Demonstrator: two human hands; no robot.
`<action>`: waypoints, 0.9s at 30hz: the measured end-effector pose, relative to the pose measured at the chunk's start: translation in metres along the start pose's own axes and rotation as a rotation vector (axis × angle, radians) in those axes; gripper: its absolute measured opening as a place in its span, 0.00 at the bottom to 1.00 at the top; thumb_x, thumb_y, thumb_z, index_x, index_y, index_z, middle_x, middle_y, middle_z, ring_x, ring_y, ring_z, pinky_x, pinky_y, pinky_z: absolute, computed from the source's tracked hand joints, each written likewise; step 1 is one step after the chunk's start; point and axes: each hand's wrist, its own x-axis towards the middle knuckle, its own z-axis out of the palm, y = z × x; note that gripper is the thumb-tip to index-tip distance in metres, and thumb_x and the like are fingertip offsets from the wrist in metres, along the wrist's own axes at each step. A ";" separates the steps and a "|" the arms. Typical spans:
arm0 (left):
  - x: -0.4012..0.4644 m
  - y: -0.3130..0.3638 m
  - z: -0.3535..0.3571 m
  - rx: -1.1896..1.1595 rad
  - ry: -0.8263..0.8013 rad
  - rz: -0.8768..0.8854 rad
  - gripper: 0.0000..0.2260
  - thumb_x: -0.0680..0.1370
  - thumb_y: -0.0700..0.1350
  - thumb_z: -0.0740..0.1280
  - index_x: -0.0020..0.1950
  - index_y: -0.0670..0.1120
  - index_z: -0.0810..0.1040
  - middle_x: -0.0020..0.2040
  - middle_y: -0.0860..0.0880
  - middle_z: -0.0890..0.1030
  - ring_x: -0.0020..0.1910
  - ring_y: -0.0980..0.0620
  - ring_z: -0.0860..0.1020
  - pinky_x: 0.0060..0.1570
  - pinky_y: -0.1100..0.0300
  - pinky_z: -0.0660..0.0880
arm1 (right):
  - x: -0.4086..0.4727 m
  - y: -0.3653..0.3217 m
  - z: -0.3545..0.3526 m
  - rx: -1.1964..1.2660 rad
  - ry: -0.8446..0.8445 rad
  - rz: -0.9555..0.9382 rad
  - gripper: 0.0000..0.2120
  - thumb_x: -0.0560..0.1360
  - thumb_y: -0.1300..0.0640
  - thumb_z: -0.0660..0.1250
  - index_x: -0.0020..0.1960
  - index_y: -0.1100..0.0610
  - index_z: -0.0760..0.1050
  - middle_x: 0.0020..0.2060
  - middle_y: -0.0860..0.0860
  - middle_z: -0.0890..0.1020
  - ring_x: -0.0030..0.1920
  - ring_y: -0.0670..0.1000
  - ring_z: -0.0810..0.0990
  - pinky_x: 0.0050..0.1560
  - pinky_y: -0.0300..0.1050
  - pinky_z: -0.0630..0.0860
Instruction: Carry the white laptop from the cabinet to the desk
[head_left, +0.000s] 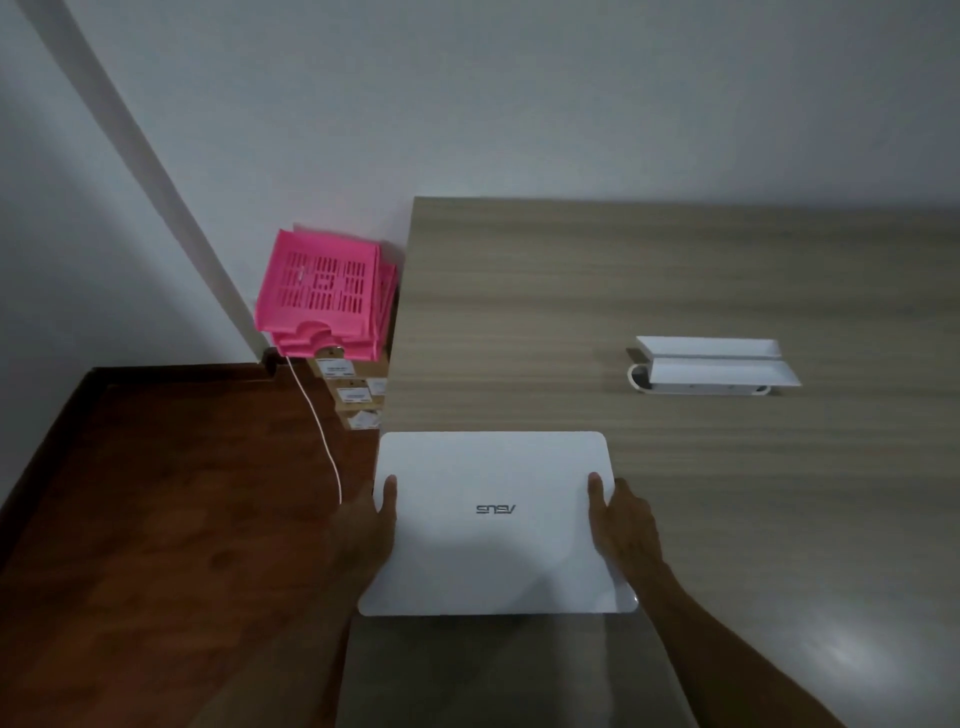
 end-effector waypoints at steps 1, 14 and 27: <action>0.002 0.000 0.002 -0.001 0.007 0.001 0.35 0.78 0.67 0.44 0.64 0.44 0.77 0.57 0.41 0.83 0.57 0.39 0.80 0.66 0.44 0.70 | 0.004 0.001 0.002 -0.006 -0.002 -0.008 0.35 0.79 0.33 0.47 0.64 0.61 0.73 0.54 0.61 0.82 0.53 0.62 0.82 0.53 0.53 0.78; 0.016 -0.012 0.012 0.104 -0.019 0.010 0.31 0.78 0.66 0.48 0.57 0.43 0.77 0.50 0.41 0.82 0.50 0.37 0.81 0.52 0.46 0.75 | 0.017 0.001 0.022 -0.159 -0.057 -0.015 0.35 0.79 0.34 0.47 0.63 0.63 0.73 0.57 0.63 0.81 0.57 0.65 0.80 0.56 0.54 0.74; 0.008 -0.007 0.013 0.225 0.052 0.098 0.25 0.81 0.59 0.53 0.52 0.40 0.79 0.41 0.36 0.84 0.41 0.35 0.82 0.48 0.44 0.77 | 0.036 0.005 0.017 -0.313 -0.113 -0.069 0.33 0.81 0.36 0.46 0.64 0.62 0.73 0.58 0.63 0.80 0.58 0.63 0.80 0.58 0.55 0.74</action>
